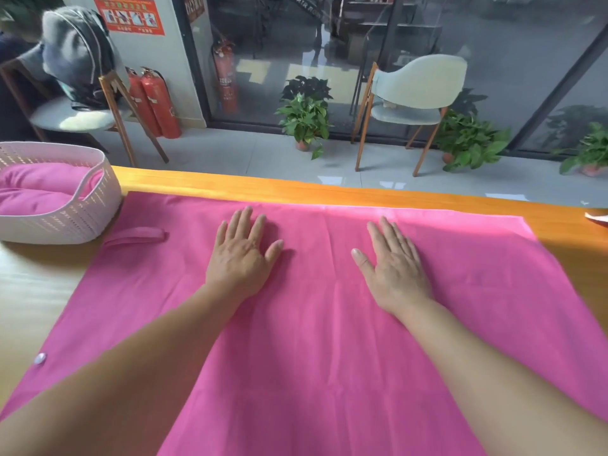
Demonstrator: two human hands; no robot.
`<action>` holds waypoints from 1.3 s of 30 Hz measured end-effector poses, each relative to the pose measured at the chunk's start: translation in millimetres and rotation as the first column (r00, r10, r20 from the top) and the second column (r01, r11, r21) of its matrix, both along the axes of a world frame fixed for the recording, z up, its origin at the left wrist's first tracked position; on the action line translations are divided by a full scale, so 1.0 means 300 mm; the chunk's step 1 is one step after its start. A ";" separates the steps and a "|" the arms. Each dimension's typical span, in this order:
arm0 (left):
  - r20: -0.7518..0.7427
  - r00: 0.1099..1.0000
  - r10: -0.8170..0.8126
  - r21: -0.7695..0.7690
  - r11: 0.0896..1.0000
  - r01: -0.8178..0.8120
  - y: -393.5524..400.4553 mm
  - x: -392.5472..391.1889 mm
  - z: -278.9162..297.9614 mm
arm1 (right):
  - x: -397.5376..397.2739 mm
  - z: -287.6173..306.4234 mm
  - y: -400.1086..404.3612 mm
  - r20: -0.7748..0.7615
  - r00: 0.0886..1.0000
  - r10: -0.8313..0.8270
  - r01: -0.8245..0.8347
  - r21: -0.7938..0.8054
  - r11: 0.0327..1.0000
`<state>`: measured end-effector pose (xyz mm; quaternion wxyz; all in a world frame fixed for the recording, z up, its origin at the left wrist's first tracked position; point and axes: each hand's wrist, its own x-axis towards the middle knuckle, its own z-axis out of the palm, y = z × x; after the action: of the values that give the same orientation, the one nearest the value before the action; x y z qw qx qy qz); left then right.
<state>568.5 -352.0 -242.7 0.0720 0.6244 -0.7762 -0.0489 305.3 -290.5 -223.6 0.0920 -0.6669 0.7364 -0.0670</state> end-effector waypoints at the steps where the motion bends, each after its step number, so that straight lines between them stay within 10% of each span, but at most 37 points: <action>1: -0.047 0.999 -0.011 -0.060 0.998 0.008 0.013 -0.004 0.010 | 0.006 0.001 0.056 0.010 0.999 0.033 -0.033 -0.011 0.999; 5: -0.245 0.963 -0.115 -0.213 0.975 0.063 0.190 -0.040 0.051 | 0.013 0.019 0.281 0.121 0.990 0.077 -0.068 -0.081 0.994; 14: -0.314 0.921 -0.232 -0.030 0.972 0.235 0.892 -0.101 0.047 | 0.052 0.026 0.828 0.165 0.939 0.301 -0.267 -0.200 0.943; 24: -0.328 0.927 -0.181 0.165 0.956 0.244 1.426 -0.083 0.135 | 0.086 0.109 1.288 0.314 0.828 0.464 -0.513 0.090 0.854; 32: -0.257 0.910 -0.325 0.280 0.876 0.392 1.570 -0.062 0.152 | 0.095 0.114 1.408 -0.041 0.726 0.686 -0.681 0.091 0.726; 39: -0.204 0.936 -0.287 0.104 0.944 0.312 1.575 -0.045 0.164 | 0.087 0.159 1.374 0.203 0.870 0.448 -0.466 0.047 0.883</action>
<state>555.0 120.6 -193.5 0.0936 0.4948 -0.8471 -0.1696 331.3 121.8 -176.0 0.2052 -0.8078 0.5480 -0.0706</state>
